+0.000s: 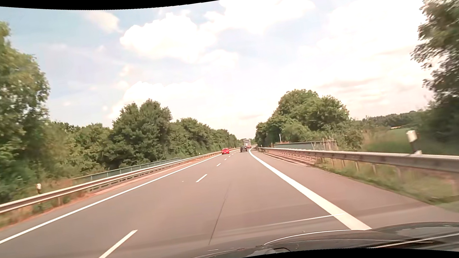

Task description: Follow the waypoints while adhering to traffic rules and regulations

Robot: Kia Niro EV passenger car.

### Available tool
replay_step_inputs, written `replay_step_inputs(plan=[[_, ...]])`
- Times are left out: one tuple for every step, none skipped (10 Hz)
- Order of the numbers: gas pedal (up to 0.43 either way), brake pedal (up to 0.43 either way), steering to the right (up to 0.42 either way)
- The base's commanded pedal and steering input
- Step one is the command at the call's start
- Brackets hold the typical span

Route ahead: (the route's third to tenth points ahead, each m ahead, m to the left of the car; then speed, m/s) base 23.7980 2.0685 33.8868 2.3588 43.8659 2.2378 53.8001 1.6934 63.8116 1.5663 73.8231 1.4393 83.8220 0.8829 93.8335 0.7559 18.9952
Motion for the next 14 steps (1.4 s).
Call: replay_step_inputs(plan=[[0.209, 0.0, -0.003], [0.209, 0.0, -0.003], [0.209, 0.0, -0.003], [0.209, 0.0, -0.003], [0.209, 0.0, -0.003], [0.209, 0.0, -0.003], [0.209, 0.0, -0.003], [0.209, 0.0, -0.003], [0.197, 0.0, -0.002], [0.197, 0.0, -0.002], [0.197, 0.0, -0.002], [0.197, 0.0, -0.001], [0.197, 0.0, -0.001], [0.197, 0.0, -0.001]])
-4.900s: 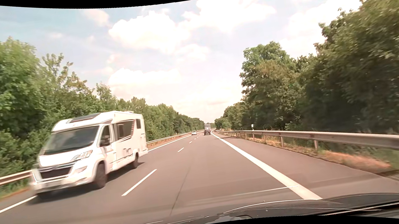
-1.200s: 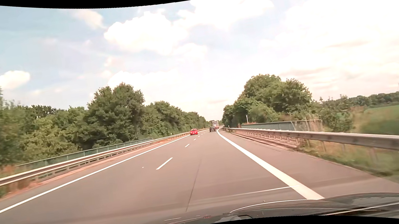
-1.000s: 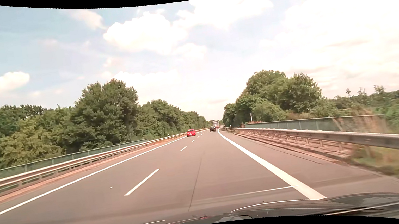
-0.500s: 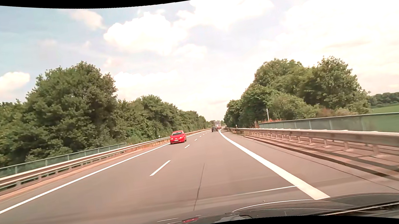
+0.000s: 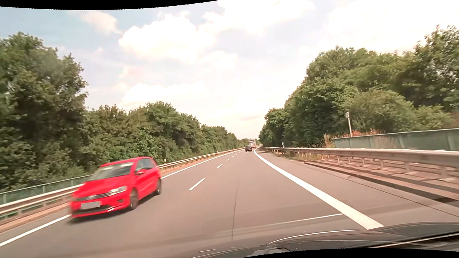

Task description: Follow the waypoints while adhering to traffic rules and regulations

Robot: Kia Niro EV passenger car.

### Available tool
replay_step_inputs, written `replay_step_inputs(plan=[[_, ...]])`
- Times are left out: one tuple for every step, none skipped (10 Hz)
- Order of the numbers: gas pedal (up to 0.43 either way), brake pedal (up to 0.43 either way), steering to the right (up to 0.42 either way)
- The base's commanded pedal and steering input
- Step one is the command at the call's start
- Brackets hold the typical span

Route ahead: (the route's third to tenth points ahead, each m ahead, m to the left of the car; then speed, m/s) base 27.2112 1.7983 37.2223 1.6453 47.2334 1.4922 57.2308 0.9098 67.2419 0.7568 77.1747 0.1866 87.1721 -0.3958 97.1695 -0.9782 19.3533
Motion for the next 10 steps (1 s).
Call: replay_step_inputs(plan=[[0.197, 0.0, -0.001], [0.197, 0.0, -0.001], [0.197, 0.0, -0.001], [0.197, 0.0, -0.001], [0.197, 0.0, 0.0], [0.197, 0.0, 0.0], [0.197, 0.0, 0.0], [0.197, 0.0, 0.0], [0.197, 0.0, 0.0], [0.197, 0.0, 0.0]])
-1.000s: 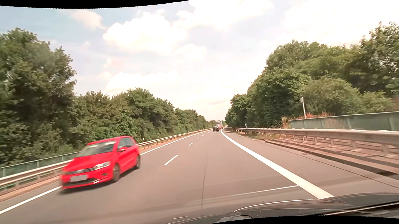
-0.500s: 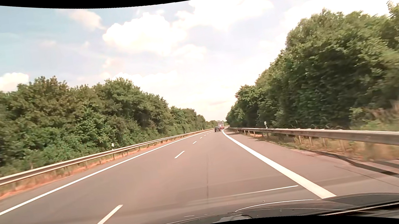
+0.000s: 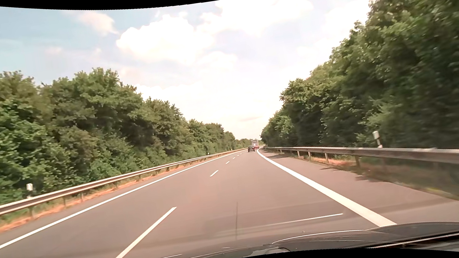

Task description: Follow the waypoints while adhering to traffic rules and regulations

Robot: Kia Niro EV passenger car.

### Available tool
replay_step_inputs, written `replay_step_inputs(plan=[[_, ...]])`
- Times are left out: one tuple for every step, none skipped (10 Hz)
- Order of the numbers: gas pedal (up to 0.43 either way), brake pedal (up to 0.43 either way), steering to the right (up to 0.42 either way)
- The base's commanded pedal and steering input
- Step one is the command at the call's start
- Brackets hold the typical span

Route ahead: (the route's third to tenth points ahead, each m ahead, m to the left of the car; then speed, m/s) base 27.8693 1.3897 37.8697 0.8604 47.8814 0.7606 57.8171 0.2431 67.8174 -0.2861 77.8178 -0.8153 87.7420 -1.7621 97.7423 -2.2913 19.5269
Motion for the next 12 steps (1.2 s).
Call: replay_step_inputs(plan=[[0.197, 0.0, 0.0], [0.197, 0.0, 0.0], [0.197, 0.0, 0.0], [0.197, 0.0, 0.0], [0.189, 0.0, 0.001], [0.189, 0.0, 0.001], [0.189, 0.0, 0.001], [0.189, 0.0, 0.002], [0.189, 0.0, 0.003], [0.189, 0.0, 0.005], [0.189, 0.0, 0.004], [0.189, 0.0, 0.004]])
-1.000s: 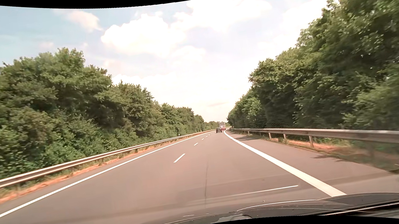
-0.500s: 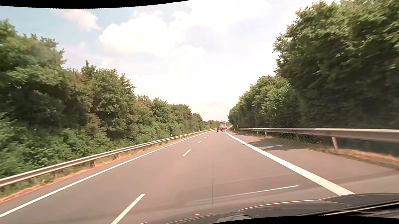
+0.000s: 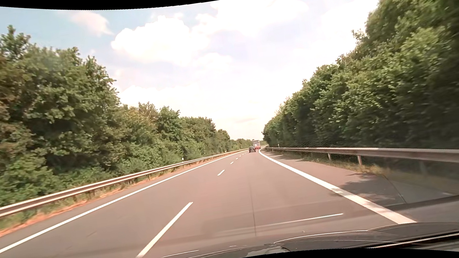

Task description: Follow the waypoints while adhering to traffic rules and regulations

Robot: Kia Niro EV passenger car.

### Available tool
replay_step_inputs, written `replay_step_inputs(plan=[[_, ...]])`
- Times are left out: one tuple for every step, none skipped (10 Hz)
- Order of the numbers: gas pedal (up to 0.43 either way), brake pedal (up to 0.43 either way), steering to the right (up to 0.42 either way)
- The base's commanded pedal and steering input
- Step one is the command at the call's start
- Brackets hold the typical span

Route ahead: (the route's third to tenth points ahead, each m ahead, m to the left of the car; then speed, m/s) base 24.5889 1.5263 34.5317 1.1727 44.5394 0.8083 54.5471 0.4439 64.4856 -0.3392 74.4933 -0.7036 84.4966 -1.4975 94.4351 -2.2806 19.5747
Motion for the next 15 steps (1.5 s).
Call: replay_step_inputs(plan=[[0.189, 0.0, 0.004], [0.189, 0.0, 0.005], [0.189, 0.0, 0.004], [0.189, 0.0, 0.006], [0.189, 0.0, 0.009], [0.189, 0.0, 0.01], [0.189, 0.0, 0.008], [0.189, 0.0, 0.008], [0.189, 0.0, 0.008], [0.189, 0.0, 0.008], [0.189, 0.0, 0.006], [0.189, 0.0, 0.004], [0.189, 0.0, 0.005], [0.189, 0.0, 0.005], [0.189, 0.0, 0.004]])
